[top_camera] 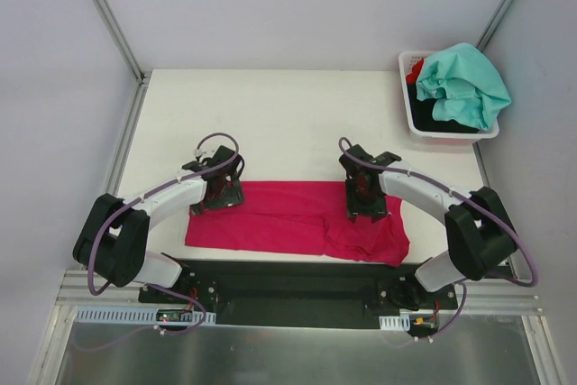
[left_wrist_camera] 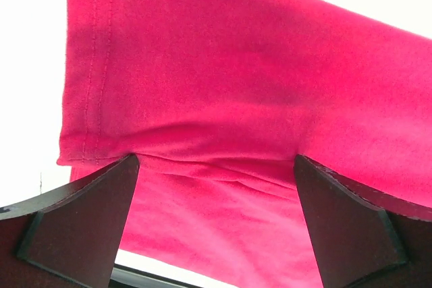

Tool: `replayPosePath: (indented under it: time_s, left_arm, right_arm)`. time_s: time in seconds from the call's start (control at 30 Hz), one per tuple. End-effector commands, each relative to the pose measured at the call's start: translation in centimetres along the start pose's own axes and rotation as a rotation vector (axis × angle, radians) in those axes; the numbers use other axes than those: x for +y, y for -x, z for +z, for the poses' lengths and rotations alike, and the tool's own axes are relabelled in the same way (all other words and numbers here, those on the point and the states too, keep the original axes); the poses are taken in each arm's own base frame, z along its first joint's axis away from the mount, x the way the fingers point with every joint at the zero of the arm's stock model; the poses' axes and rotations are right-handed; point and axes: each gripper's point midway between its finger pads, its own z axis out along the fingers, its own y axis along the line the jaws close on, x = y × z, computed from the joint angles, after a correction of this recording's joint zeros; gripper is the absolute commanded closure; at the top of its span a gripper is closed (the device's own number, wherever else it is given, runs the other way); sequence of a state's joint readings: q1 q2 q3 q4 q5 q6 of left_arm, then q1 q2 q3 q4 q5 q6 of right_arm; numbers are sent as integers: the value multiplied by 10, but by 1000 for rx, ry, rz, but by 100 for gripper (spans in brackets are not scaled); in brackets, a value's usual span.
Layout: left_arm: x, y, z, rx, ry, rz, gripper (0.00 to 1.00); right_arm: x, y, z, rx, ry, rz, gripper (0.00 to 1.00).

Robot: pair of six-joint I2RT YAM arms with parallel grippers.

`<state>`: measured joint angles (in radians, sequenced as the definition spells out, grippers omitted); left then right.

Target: Fold and stack the t-shirts

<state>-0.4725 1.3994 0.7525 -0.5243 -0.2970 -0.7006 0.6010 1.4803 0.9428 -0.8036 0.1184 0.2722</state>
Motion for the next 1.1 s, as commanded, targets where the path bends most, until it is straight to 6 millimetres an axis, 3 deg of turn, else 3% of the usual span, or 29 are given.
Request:
replayPosePath:
  time_s: [0.0,0.2,0.53,0.73,0.93,1.07]
  left_arm:
    - [12,2,0,-46,58,-33,1]
    - [13,-11,2,-20,33,-51,1]
    - [19,-32,0,12,4,-110,1]
    - [22,-49,3,37,11,-114,1]
    - [20,-57,0,41,-18,-118,2]
    - [18,-67,0,58,-19,-113,2]
  right_arm:
    - [-8,5,5,-1,-109,24,45]
    - [-12,4,25,45,-174,7,46]
    - [5,21,38,79,-151,12,47]
    - [3,42,38,82,-126,14,47]
    - [-7,80,27,63,-98,30,47]
    - [-7,98,31,71,-98,14,48]
